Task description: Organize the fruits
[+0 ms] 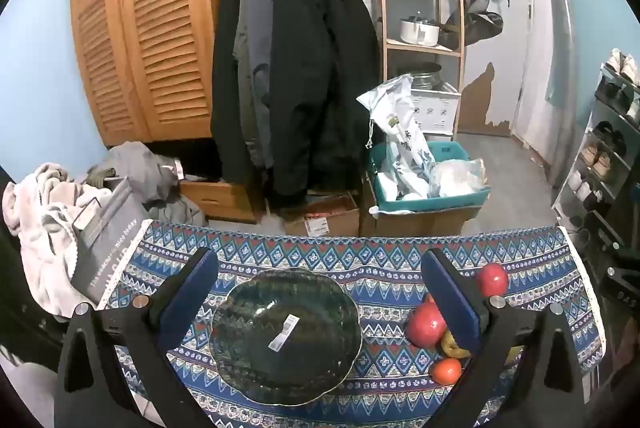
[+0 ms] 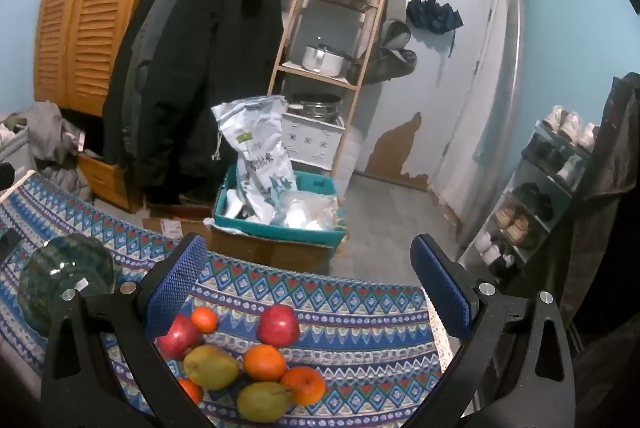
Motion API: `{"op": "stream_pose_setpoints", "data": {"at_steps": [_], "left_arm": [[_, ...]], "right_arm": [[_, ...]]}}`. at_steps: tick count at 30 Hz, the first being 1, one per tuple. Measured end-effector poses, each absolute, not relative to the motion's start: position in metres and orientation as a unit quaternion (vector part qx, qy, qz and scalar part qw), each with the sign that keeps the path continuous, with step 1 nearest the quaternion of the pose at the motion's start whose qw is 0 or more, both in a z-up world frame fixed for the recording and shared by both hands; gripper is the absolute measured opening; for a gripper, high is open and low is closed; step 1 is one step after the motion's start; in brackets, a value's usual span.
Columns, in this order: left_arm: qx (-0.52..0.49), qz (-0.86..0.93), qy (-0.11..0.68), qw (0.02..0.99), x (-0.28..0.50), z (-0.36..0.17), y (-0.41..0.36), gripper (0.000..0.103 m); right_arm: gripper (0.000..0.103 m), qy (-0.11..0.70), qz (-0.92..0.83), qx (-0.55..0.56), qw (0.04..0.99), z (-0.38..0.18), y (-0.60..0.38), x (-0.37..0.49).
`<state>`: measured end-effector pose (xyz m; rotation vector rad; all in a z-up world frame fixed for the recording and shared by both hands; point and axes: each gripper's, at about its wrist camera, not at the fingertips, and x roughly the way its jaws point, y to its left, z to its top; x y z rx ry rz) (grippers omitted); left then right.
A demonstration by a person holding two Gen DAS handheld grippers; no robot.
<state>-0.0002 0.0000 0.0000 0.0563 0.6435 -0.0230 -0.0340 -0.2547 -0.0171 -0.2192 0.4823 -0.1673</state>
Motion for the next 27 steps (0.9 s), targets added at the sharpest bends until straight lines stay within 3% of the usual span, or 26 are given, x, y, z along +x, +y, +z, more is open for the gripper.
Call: {"op": "stream_pose_setpoints", "data": {"at_steps": [27], "left_arm": [[0.03, -0.012, 0.306, 0.952, -0.0041, 0.0019, -0.0017, 0.102]], "right_arm": [[0.1, 0.242, -0.083, -0.112, 0.96, -0.0195, -0.2518, -0.0322]]}}
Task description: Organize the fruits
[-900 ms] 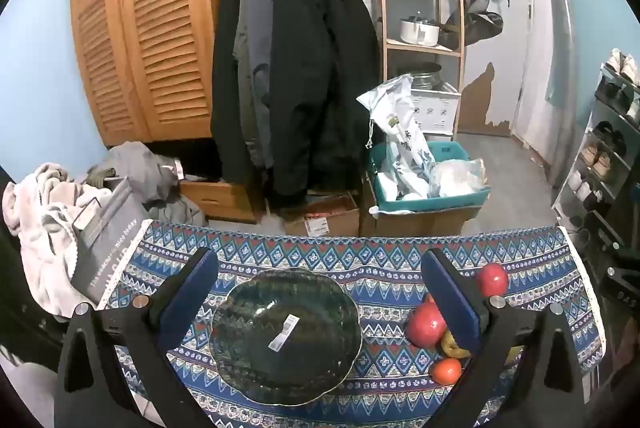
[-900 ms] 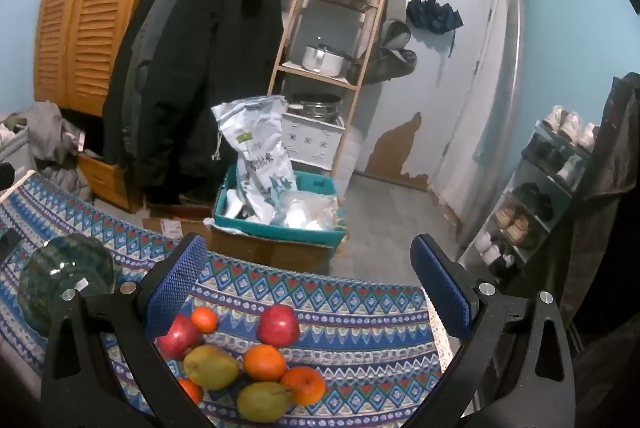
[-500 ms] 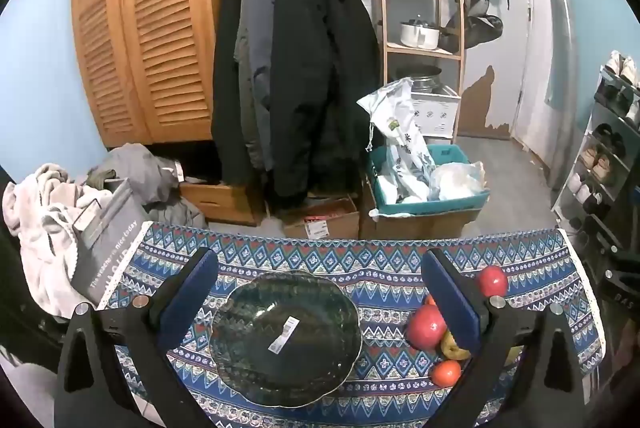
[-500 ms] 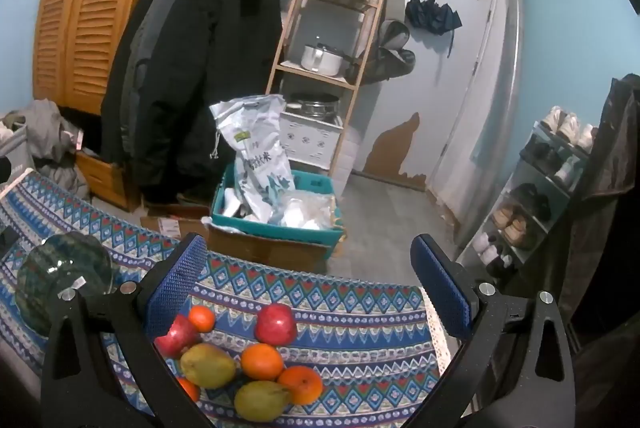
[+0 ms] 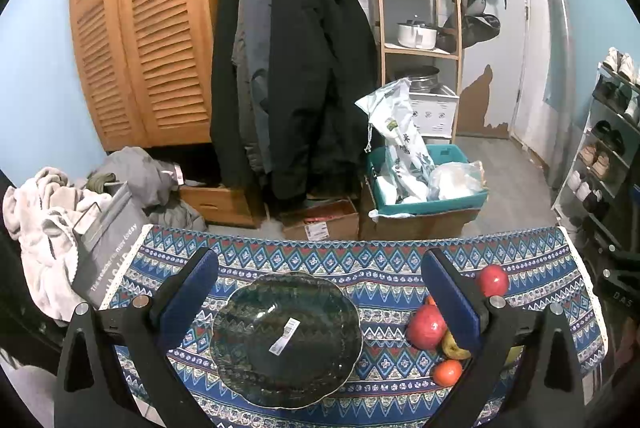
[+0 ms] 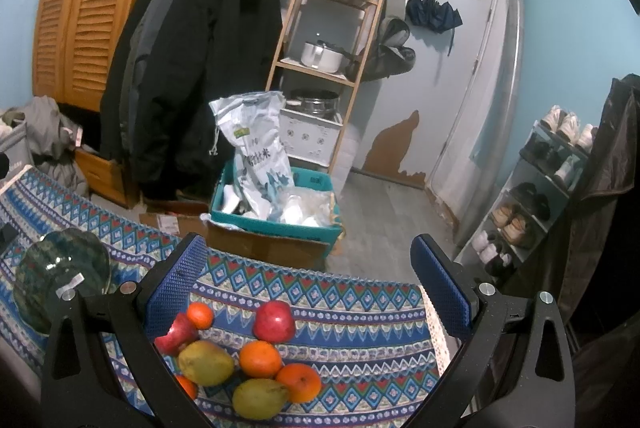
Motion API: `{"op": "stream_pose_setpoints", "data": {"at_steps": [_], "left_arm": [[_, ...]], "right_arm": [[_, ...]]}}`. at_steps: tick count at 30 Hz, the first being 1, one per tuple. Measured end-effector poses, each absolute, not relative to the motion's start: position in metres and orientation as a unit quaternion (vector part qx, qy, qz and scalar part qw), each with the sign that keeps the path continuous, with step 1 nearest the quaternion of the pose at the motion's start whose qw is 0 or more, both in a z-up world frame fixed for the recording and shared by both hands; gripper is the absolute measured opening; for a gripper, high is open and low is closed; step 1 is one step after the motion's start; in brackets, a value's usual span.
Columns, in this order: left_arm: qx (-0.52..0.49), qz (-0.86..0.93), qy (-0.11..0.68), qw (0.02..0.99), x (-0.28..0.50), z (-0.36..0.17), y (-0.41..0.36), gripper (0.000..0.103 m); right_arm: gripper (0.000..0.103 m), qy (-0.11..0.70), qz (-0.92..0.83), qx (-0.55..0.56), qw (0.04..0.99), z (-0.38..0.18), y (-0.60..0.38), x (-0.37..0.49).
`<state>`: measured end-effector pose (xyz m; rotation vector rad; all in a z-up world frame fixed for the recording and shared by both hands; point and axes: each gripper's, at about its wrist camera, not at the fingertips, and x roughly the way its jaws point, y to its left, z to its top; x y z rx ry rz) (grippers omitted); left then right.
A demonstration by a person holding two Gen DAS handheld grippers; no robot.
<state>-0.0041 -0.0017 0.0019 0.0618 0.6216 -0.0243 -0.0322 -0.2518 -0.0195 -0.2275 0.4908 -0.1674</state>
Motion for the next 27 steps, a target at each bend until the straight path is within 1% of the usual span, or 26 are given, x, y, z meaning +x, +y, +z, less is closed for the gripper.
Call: {"op": "stream_pose_setpoints", "data": {"at_steps": [27], "left_arm": [[0.028, -0.018, 0.305, 0.952, -0.0057, 0.0007, -0.0019, 0.102]], "right_arm": [[0.1, 0.242, -0.081, -0.119, 0.959, -0.0219, -0.2531, -0.0321]]}}
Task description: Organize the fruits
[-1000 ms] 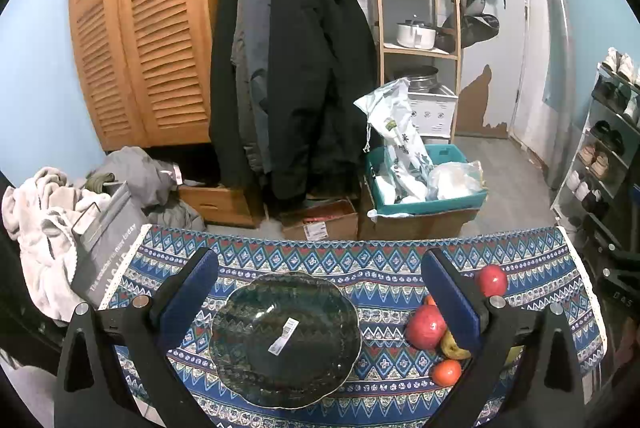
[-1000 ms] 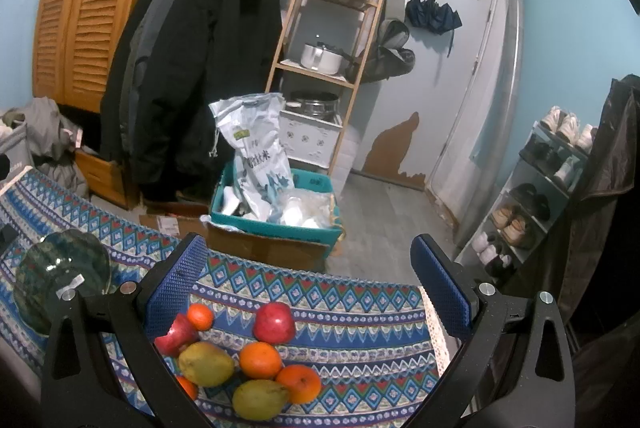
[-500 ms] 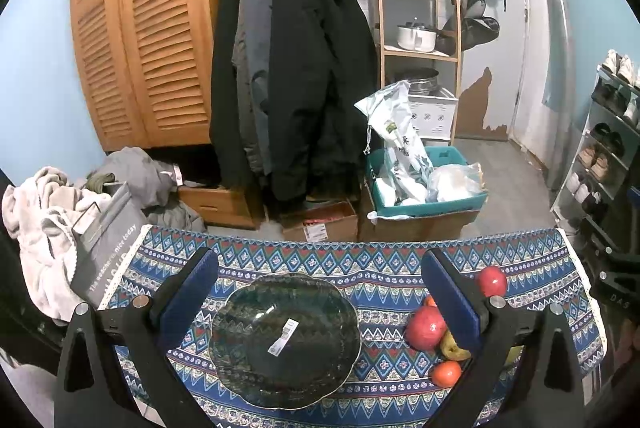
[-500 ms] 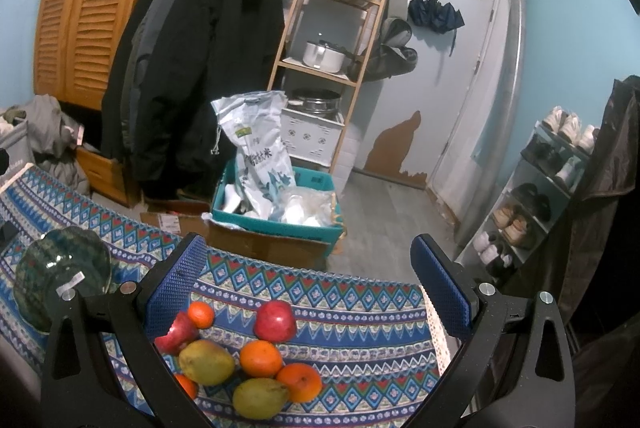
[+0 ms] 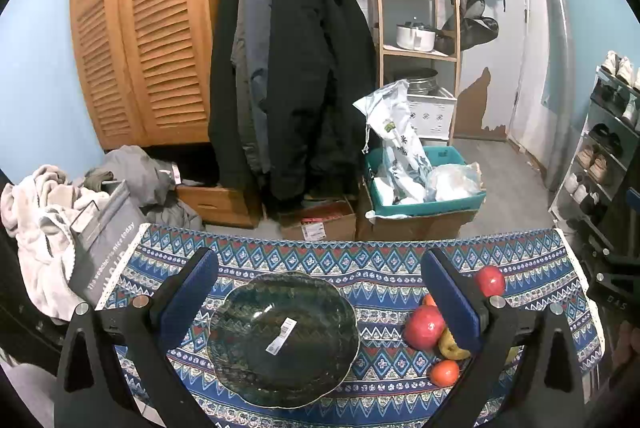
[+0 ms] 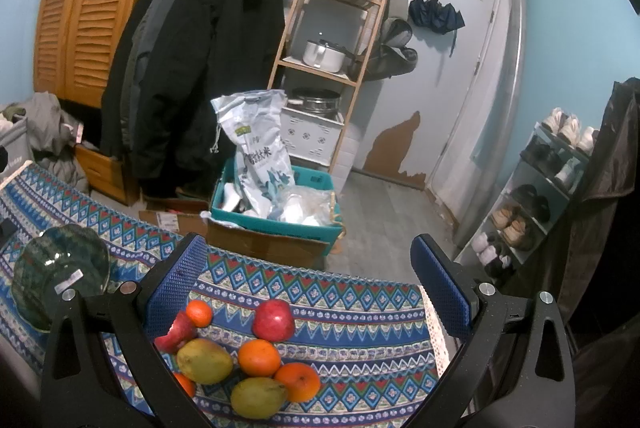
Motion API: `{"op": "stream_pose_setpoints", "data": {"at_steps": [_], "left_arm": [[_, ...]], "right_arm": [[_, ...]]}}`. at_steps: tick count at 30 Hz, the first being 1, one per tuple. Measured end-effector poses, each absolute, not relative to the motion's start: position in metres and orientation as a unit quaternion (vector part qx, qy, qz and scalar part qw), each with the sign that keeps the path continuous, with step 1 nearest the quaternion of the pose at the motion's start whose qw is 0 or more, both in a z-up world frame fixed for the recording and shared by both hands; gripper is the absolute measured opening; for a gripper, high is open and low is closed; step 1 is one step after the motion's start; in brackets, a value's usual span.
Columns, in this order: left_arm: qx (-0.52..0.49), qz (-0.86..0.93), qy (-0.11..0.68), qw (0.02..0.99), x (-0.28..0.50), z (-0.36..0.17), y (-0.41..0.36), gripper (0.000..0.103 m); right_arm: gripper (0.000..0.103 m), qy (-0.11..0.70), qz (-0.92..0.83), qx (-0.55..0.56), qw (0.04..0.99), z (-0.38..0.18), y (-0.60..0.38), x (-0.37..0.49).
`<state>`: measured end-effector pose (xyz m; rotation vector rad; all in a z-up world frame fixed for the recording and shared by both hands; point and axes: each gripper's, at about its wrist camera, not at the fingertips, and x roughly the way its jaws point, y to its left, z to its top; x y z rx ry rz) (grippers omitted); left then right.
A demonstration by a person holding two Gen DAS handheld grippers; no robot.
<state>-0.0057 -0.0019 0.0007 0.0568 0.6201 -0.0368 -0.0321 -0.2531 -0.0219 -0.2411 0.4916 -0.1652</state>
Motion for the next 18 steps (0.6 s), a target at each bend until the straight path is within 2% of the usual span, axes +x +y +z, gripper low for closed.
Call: {"op": "stream_pose_setpoints", "data": {"at_steps": [18], "left_arm": [[0.024, -0.021, 0.305, 0.952, -0.0065, -0.0015, -0.0043, 0.102]], "right_arm": [[0.1, 0.243, -0.083, -0.127, 0.958, -0.0223, -0.2496, -0.0321]]}}
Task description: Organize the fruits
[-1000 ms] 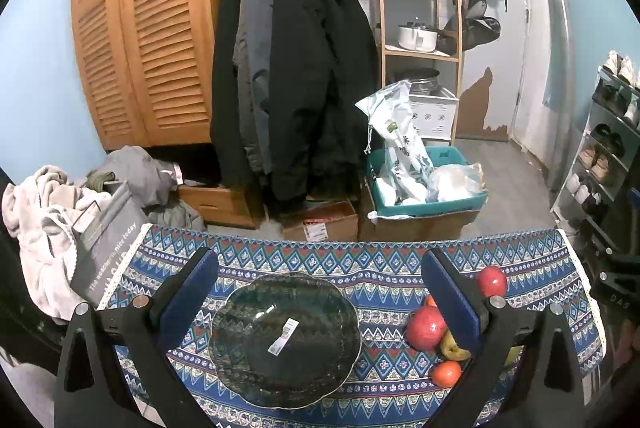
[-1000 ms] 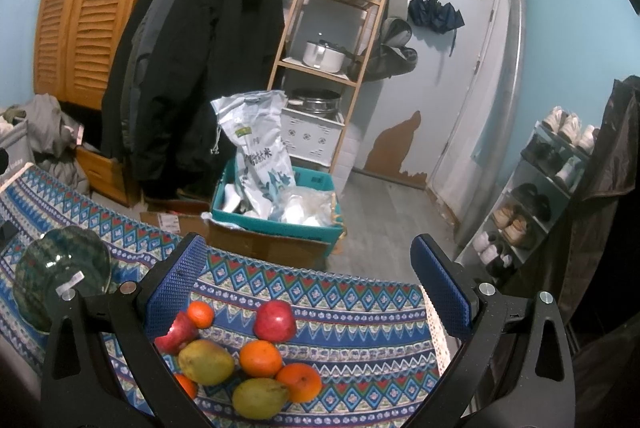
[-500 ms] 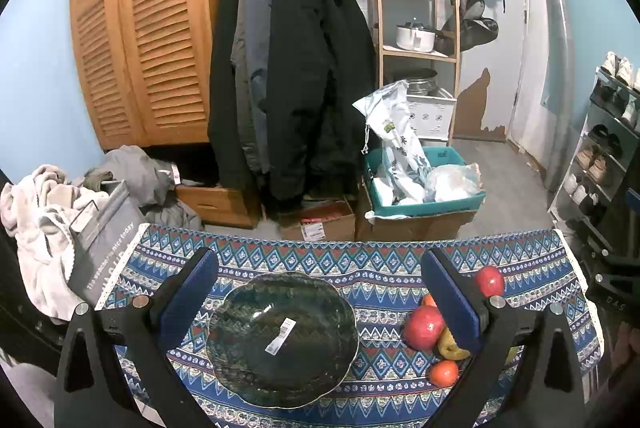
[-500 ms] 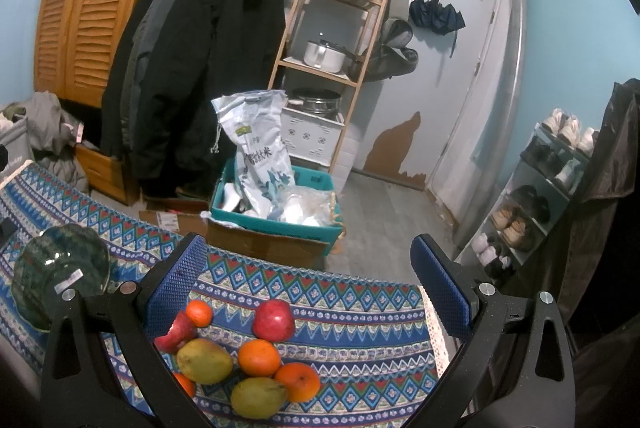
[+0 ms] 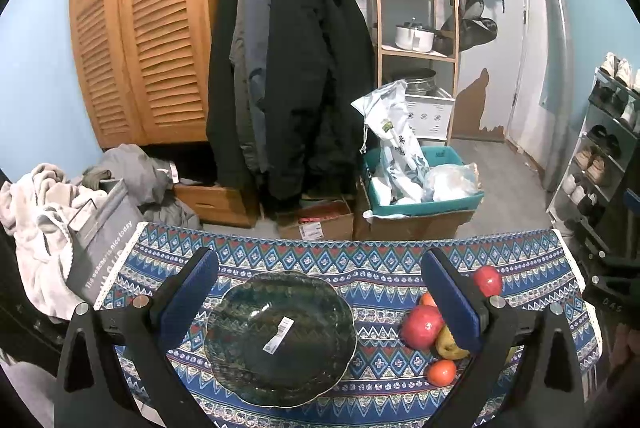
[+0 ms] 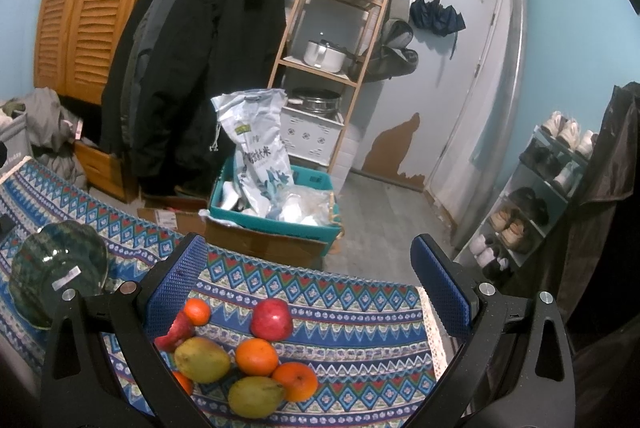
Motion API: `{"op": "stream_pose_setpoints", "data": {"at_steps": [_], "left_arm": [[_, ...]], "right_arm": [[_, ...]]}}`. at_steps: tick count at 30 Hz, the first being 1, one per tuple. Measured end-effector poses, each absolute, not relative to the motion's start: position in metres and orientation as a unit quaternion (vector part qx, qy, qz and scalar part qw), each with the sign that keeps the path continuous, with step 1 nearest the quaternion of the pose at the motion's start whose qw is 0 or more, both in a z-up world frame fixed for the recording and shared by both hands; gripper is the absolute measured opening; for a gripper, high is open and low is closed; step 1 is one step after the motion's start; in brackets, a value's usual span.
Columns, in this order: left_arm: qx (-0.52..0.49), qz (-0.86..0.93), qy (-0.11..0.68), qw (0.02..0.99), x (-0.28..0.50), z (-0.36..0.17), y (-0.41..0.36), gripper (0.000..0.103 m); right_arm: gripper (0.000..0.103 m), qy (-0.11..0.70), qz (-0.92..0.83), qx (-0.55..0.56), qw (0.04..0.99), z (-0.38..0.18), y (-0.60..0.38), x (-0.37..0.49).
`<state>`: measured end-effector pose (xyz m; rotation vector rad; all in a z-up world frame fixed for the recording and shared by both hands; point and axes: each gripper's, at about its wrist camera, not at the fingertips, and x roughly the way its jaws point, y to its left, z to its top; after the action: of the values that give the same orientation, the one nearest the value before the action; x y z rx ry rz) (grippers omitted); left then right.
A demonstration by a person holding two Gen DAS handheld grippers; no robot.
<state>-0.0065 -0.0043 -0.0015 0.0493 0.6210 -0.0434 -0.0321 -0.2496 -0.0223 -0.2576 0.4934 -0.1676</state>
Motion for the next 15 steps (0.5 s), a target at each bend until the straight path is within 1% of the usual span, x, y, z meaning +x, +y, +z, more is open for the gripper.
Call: {"op": "stream_pose_setpoints", "data": {"at_steps": [15], "left_arm": [[0.02, -0.025, 0.306, 0.951, -0.0051, -0.0011, -0.0035, 0.102]], "right_arm": [[0.1, 0.243, -0.083, -0.128, 0.958, -0.0227, -0.2496, -0.0324]]}}
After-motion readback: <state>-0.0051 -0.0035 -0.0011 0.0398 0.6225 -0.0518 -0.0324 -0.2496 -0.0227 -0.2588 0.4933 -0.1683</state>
